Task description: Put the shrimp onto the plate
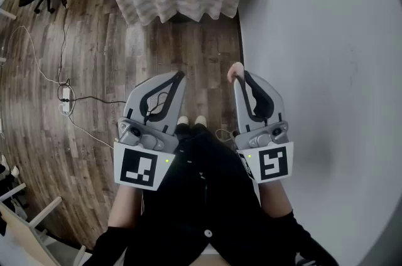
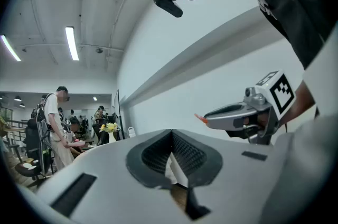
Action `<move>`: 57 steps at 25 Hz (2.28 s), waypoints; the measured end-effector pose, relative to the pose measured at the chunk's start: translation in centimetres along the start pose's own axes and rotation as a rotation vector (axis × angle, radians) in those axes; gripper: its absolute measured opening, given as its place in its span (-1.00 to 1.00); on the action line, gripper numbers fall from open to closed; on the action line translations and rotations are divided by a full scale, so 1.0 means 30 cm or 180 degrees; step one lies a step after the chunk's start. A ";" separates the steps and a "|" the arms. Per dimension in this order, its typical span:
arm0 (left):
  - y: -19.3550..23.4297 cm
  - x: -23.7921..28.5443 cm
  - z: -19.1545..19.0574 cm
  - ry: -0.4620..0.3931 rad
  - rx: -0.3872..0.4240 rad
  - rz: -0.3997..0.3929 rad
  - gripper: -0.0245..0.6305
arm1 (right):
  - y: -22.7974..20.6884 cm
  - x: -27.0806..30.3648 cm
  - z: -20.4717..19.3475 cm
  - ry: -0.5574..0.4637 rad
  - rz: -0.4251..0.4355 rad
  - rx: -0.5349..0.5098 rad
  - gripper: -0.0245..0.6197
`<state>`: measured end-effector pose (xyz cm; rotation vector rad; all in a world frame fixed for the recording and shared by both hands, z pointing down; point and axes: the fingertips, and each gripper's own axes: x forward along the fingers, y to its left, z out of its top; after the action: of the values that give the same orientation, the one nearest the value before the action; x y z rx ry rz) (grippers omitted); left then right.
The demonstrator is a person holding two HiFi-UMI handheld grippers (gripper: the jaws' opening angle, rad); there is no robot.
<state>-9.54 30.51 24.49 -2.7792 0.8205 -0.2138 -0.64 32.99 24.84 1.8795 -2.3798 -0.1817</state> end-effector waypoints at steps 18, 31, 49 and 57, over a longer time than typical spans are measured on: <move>-0.016 0.018 0.000 -0.0029 0.0053 -0.0060 -0.92 | 0.001 -0.008 0.005 -0.0056 -0.0008 0.0005 -0.80; 0.014 0.003 -0.002 -0.0065 0.0054 -0.0109 -0.92 | 0.044 0.010 0.001 0.0018 -0.0014 -0.0042 -0.80; 0.081 -0.049 0.013 -0.0206 0.0097 -0.0163 -0.92 | 0.121 0.063 0.041 -0.0053 -0.0048 -0.0088 -0.80; 0.089 -0.091 -0.001 -0.0256 0.0102 -0.0182 -0.92 | 0.162 0.043 0.032 -0.0044 -0.0130 -0.0124 -0.80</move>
<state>-13.21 29.83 23.61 -2.7637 0.7130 -0.1230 -5.75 32.86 24.66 1.9166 -2.3305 -0.2432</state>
